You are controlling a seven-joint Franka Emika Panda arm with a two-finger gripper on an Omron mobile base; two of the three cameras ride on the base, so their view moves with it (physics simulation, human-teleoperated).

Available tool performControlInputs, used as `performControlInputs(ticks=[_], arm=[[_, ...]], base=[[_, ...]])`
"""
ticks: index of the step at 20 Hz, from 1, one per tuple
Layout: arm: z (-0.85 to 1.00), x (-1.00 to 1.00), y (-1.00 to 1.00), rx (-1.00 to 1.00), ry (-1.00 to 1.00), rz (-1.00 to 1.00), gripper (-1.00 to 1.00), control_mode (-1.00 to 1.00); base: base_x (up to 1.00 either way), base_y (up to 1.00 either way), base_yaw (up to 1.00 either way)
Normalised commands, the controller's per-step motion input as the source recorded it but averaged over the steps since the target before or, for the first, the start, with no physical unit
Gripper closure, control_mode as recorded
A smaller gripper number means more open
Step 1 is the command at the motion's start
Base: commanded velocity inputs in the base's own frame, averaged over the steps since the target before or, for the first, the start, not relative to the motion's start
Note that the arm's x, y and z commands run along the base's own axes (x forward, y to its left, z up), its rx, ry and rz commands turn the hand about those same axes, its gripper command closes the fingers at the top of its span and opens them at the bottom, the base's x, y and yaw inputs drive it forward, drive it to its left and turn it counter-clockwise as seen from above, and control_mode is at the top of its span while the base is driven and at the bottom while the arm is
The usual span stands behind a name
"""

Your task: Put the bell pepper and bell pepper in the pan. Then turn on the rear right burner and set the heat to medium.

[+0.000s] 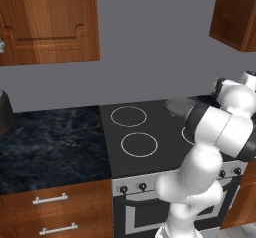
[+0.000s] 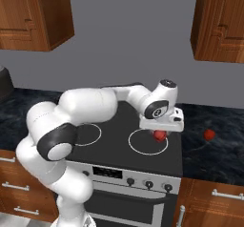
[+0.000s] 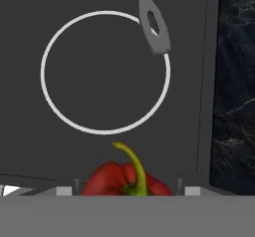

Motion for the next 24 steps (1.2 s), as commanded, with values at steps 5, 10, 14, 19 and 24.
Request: performControlInputs(ticks=[5,10,14,19,24], arm=[[0.3,0.04,0.53,0.0,-0.09,0.0,1.0,-1.0],[0.07,0.69,0.4,0.0,0.0,0.0,1.0,-1.0],[0.11,1.0,0.43,-0.02,0.0,0.0,1.0,-1.0],[0.04,1.0,0.15,-0.01,0.0,0.0,1.0,-1.0],[0.0,0.74,0.0,0.02,-0.01,-0.01,1.0,-1.0]], base=[[0.0,0.0,0.0],[0.0,0.0,0.0],[0.0,0.0,0.0],[0.0,0.0,0.0],[0.0,0.0,0.0]])
